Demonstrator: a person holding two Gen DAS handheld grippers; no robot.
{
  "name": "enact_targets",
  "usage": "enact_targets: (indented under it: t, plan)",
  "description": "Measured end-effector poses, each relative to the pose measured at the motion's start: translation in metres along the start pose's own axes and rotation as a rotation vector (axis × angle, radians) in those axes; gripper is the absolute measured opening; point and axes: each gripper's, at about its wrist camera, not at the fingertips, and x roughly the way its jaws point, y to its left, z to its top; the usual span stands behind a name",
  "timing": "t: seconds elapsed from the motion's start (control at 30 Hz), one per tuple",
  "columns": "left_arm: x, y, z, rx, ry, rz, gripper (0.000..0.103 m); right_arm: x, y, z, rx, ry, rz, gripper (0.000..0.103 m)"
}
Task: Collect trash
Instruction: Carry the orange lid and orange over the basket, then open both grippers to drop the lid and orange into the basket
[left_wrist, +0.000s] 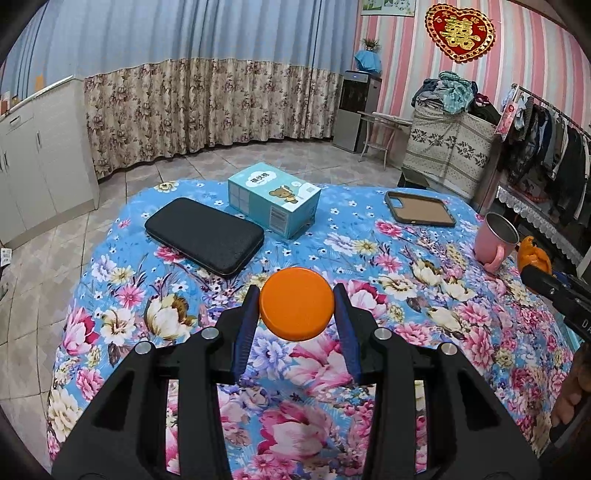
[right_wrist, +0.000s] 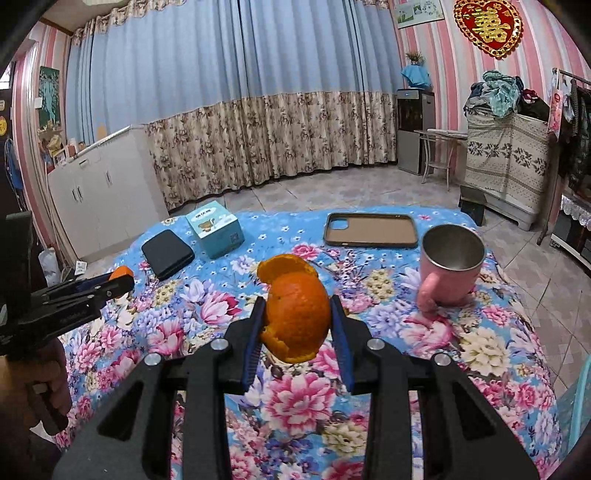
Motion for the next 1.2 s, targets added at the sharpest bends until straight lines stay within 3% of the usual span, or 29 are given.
enact_targets:
  t: [0.13,0.27,0.47,0.7,0.87,1.07,1.1,1.13,1.17,1.2]
  plan:
    - [-0.007,-0.014,0.007,-0.01,-0.019,-0.068,0.039,-0.01,-0.012,0.001,0.003,-0.021,-0.013,0.035]
    - [-0.016,-0.054,0.016,0.029,-0.043,-0.138,0.039,-0.031,-0.034,0.004,0.018,-0.055,-0.051,0.035]
    - [-0.021,-0.161,0.02,0.132,-0.037,-0.287,0.039,-0.101,-0.108,-0.006,0.074,-0.134,-0.19,0.035]
    - [-0.032,-0.328,0.007,0.244,-0.023,-0.533,0.039,-0.214,-0.24,-0.045,0.161,-0.147,-0.442,0.035]
    - [-0.033,-0.434,-0.009,0.313,0.023,-0.692,0.039,-0.267,-0.297,-0.068,0.21,-0.157,-0.503,0.035]
    - [-0.025,-0.499,-0.03,0.361,0.067,-0.738,0.039,-0.282,-0.331,-0.089,0.24,-0.137,-0.509,0.037]
    - [-0.023,-0.505,-0.035,0.366,0.08,-0.746,0.041,-0.283,-0.335,-0.092,0.243,-0.131,-0.508,0.037]
    - [-0.02,-0.51,-0.038,0.367,0.095,-0.751,0.054,-0.283,-0.334,-0.094,0.245,-0.132,-0.506,0.042]
    - [-0.019,-0.512,-0.041,0.362,0.094,-0.745,0.067,-0.282,-0.334,-0.095,0.246,-0.137,-0.51,0.055]
    - [-0.018,-0.512,-0.042,0.358,0.09,-0.739,0.07,-0.283,-0.335,-0.095,0.249,-0.151,-0.516,0.062]
